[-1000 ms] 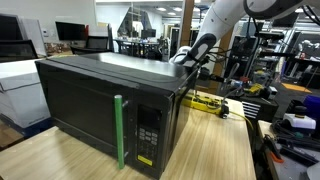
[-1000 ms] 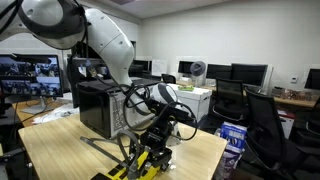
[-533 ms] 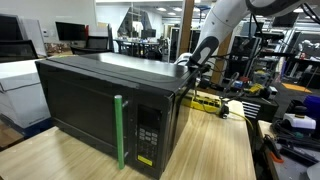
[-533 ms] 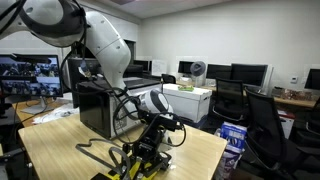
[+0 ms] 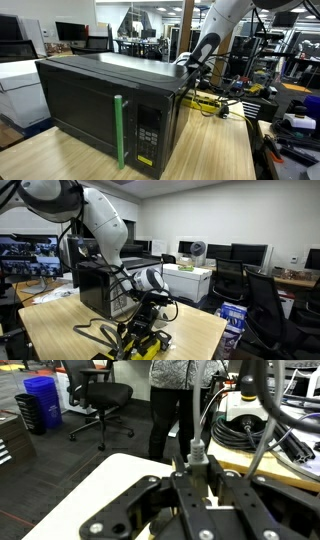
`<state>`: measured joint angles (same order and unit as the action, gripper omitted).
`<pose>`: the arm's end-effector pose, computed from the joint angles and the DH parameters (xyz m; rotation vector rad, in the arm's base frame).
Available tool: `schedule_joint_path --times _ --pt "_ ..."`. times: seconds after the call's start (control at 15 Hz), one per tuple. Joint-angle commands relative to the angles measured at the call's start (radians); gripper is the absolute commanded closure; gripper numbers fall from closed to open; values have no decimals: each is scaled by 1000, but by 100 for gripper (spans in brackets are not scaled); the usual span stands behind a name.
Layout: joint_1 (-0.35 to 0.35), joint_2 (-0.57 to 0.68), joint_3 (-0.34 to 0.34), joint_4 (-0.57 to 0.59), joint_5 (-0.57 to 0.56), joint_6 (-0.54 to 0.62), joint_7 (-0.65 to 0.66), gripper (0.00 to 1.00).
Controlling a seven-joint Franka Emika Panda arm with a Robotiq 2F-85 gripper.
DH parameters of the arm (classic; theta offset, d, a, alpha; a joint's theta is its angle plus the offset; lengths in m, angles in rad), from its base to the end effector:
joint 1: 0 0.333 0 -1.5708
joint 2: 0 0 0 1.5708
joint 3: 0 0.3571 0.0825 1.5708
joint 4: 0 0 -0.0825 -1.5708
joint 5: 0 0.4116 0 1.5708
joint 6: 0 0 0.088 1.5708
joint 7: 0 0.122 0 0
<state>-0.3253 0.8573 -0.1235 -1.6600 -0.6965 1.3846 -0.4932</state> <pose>0.4947 -0.3304 0.1170 2.2891 0.4030 -1.8100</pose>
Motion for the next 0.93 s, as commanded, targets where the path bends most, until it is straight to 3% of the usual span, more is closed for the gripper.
schedule_joint_path --times 0.0,0.87 --pt "0 -54 6 -41 29 22 53 93" --pt "1 -53 -1 -26 53 59 109 93"
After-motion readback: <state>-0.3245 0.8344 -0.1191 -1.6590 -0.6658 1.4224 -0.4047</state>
